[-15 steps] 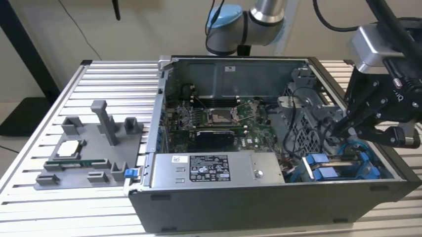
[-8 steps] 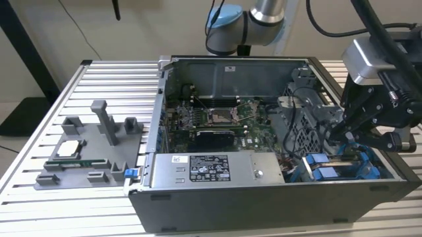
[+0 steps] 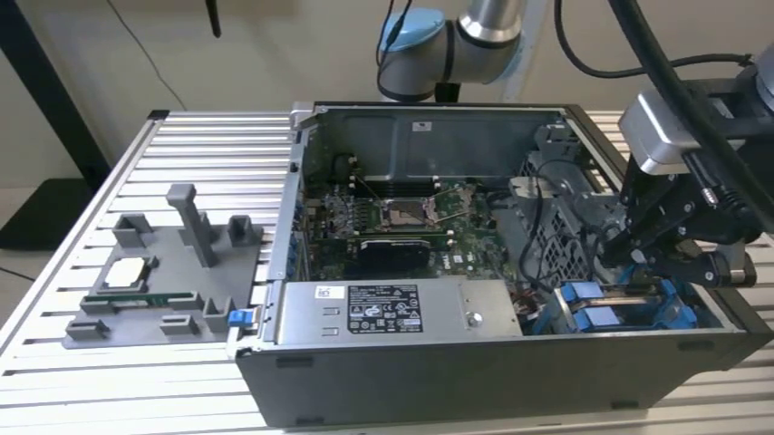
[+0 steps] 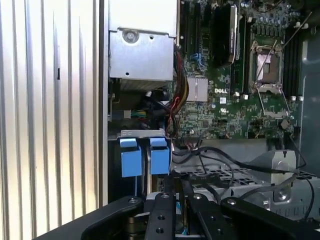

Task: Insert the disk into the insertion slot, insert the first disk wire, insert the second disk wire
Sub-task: 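Insert the second disk wire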

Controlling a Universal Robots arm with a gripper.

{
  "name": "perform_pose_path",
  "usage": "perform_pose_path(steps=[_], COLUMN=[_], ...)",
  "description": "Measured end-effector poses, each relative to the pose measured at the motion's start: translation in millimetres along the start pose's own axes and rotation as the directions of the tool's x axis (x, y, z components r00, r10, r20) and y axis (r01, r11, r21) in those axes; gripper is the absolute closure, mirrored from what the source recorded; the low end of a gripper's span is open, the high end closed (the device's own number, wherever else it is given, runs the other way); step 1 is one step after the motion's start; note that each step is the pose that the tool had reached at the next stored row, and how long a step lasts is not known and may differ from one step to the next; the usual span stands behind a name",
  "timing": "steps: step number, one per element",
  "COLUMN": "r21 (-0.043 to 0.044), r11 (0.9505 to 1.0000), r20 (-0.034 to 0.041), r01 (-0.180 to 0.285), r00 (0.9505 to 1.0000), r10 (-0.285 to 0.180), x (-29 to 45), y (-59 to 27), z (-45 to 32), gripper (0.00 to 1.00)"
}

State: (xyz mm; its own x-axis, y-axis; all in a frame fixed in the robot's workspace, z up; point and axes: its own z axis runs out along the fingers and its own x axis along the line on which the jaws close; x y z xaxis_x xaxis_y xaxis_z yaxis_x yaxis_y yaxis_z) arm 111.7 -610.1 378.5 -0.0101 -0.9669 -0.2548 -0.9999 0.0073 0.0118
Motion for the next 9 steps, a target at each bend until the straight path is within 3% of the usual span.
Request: perform_pose_path(steps=[6,9], r21=[0.0007,0.0193], r11=[1.0,0.9998], r20=[-0.0006,-0.0075], r01=[0.0,0.005], r00=[1.0,1.0], r10=[0.0,-0.005], x=[0.1,0.4], y=[0.0,0.1], z=[0.3,1.5], gripper=[1.0,1.0])
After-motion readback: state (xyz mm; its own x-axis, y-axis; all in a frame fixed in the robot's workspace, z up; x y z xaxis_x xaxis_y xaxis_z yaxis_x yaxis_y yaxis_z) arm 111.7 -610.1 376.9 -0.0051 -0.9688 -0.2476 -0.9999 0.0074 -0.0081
